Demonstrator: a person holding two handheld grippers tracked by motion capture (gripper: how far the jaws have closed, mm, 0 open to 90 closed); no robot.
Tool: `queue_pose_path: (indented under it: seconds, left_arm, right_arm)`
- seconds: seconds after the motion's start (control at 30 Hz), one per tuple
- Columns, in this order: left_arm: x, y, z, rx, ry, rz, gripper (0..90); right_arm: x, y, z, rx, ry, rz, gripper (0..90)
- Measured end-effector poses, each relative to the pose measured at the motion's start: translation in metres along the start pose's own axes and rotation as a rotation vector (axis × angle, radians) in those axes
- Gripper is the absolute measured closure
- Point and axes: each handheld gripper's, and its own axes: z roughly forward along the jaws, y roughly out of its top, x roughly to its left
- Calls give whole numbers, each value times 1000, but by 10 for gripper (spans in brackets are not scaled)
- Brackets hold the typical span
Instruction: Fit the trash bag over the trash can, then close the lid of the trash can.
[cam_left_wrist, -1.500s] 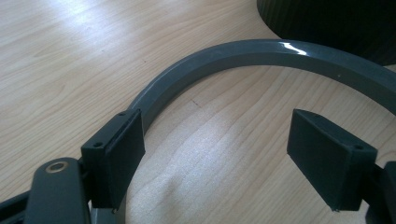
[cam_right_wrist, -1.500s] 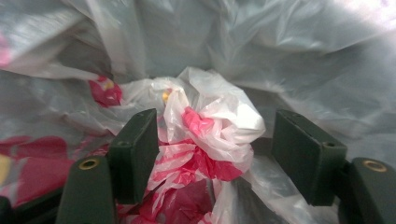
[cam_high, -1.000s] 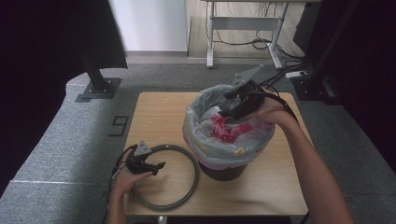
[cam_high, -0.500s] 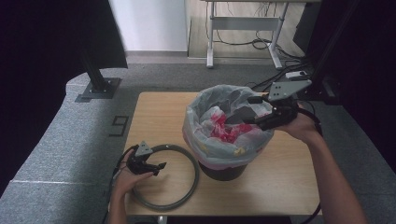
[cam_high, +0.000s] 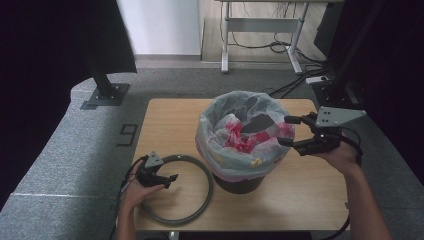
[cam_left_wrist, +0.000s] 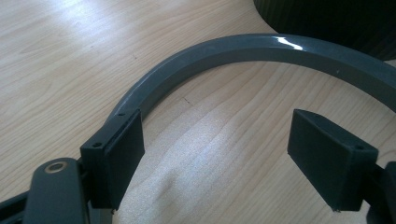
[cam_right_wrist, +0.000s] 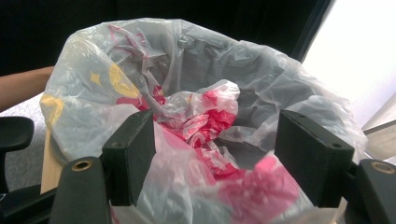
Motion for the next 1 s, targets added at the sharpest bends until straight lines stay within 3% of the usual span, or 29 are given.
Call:
queue_pose_path:
  seconds: [0.2, 0.53, 0.8, 1.0]
  left_arm:
    - [-1, -1, -1, -3, 9, -3, 182]
    - [4, -2, -4, -18, 38, -15, 176]
    - [13, -10, -14, -36, 85, -38, 184]
    - [21, -17, -18, -21, 127, -57, 184]
  right_arm:
    - [5, -11, -12, -65, -24, 14, 289]
    - [10, -26, -28, -128, -38, 30, 288]
    - [12, -36, -31, -144, -44, 46, 288]
    - [10, -41, -35, -151, -59, 60, 288]
